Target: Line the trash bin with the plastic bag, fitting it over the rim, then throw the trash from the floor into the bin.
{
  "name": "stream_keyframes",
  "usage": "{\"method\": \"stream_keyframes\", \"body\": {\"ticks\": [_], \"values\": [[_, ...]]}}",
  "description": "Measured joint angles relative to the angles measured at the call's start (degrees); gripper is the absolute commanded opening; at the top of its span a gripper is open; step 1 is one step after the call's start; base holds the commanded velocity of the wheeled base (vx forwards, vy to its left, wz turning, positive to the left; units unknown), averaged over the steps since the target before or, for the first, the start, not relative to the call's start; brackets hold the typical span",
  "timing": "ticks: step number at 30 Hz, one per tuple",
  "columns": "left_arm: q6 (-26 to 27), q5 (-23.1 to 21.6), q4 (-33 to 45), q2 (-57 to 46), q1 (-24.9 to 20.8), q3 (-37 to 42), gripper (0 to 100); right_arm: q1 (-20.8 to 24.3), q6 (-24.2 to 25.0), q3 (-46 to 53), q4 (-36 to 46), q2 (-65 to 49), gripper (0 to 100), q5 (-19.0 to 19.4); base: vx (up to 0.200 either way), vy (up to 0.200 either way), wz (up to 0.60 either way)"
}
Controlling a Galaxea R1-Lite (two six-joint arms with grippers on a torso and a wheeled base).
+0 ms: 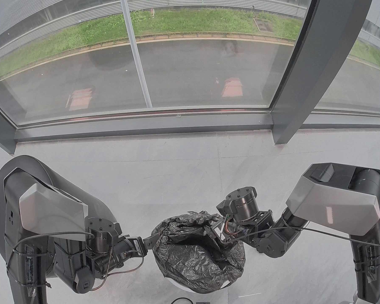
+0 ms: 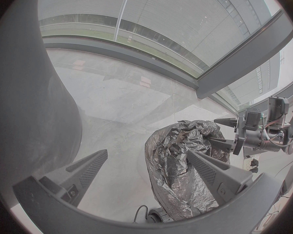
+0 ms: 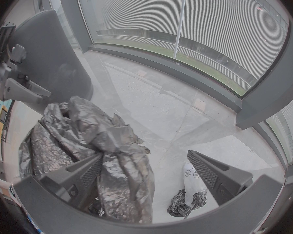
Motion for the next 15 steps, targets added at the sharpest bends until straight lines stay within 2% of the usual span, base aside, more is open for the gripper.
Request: {"method": "stream_keyframes", "body": {"ticks": [5, 15], "values": [[-0.02, 0.07, -0.02, -0.13, 0.00, 0.12, 100, -1.23, -0.20, -2.26, 0.04, 1.69, 100, -0.44, 0.000, 0.000, 0.00], [-0.02, 0.10, -0.02, -0.17, 0.00, 0.23, 100, -1.62, -0.27, -7.96, 0.04, 3.49, 100, -6.16, 0.000, 0.000, 0.00]]}}
